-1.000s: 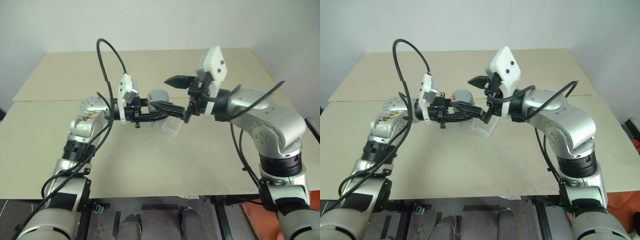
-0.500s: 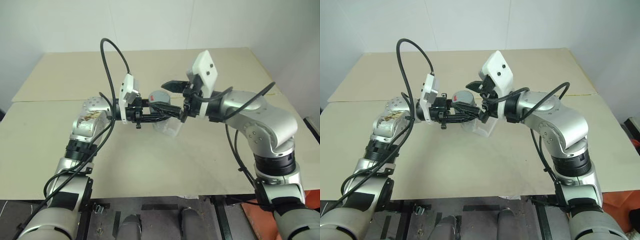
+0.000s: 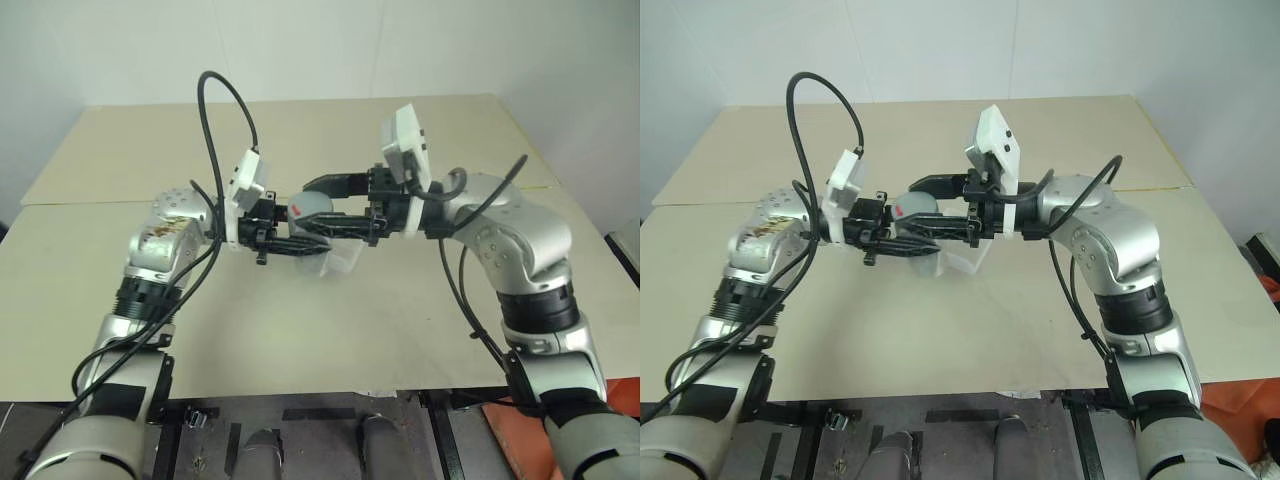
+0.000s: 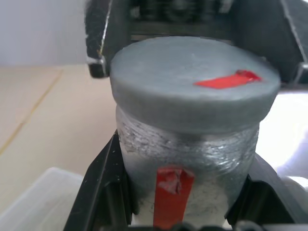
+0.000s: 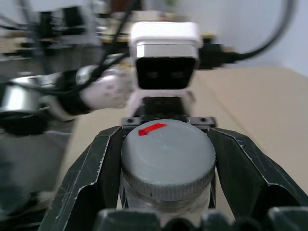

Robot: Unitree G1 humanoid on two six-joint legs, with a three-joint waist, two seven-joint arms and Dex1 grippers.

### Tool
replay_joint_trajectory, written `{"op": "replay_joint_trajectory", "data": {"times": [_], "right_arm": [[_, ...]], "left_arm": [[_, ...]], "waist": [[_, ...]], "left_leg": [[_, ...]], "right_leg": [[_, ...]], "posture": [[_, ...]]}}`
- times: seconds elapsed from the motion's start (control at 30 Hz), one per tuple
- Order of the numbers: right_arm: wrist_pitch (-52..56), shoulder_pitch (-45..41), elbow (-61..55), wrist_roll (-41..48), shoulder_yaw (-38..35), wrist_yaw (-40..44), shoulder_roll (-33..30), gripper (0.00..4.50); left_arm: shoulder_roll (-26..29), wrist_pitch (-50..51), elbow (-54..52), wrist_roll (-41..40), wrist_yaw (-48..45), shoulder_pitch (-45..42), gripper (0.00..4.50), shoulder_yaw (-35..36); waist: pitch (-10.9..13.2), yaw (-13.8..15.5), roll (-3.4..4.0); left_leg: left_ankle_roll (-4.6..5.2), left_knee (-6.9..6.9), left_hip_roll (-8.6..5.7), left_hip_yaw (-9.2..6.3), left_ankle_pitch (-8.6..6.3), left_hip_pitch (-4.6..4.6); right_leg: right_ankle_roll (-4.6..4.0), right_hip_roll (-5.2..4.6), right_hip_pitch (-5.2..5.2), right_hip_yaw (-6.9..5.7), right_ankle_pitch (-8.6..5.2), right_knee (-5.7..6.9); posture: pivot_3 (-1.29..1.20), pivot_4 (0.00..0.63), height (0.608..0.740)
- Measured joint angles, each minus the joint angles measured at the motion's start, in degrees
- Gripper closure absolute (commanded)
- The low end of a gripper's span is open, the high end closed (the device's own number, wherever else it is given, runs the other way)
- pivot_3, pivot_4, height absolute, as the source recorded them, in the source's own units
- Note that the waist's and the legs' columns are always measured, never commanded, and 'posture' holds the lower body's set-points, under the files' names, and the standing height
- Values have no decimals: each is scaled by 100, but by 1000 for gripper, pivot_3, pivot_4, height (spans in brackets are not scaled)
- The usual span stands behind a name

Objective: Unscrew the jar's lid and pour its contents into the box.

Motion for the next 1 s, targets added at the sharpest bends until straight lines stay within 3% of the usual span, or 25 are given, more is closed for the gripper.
{"op": "replay_joint_trajectory", "data": {"times": [0.17, 0.3, 0.37, 0.5, 0.8, 1.0], "right_arm": [[-758, -533, 1093, -132, 226, 1229, 184, 1765], [-1188, -744, 1683, -347, 324, 1582, 381, 1765], [-1295, -753, 1725, -438, 309, 1569, 398, 1028], [-1180, -392, 1377, -645, 208, 1047, 320, 46], [-88, 1081, -644, -439, -762, -454, -420, 46], [752, 1252, -1840, -85, -1037, -1445, -498, 46]], "left_arm": [[209, 223, -384, -92, -92, 74, 2561, 15], [290, 285, -391, -88, -26, 156, 2561, 44], [286, 288, -391, -88, 70, 175, 2561, 57], [117, 320, -580, -136, 457, 287, 2561, 201], [10, 49, -352, -89, 930, 470, 2561, 347], [-111, -148, 69, 38, 926, 385, 2561, 323]], "waist": [[0, -65, 0], [1, -79, 1], [1, -77, 2], [1, -40, 1], [1, -60, 2], [1, -44, 2]], "left_leg": [[-1, 1, 0, -1, 0, 6], [-6, 0, 1, -4, 4, 4], [-29, 0, 1, -5, 16, 3], [-29, 2, 0, -11, 16, -4], [-14, -1, 0, -10, 8, 1], [-11, 1, -1, -11, 6, 0]], "right_leg": [[0, 1, 3, 0, 0, 0], [0, 3, -1, 0, 0, 12], [0, 2, -1, 0, 0, 17], [0, 2, -1, -6, 0, 19], [-4, 3, -6, -4, -2, 34], [-4, 2, -2, -3, -2, 34]], "posture": [[0, 150, 740], [0, 150, 740], [0, 150, 740], [0, 150, 740], [0, 150, 740], [0, 150, 740]]}}
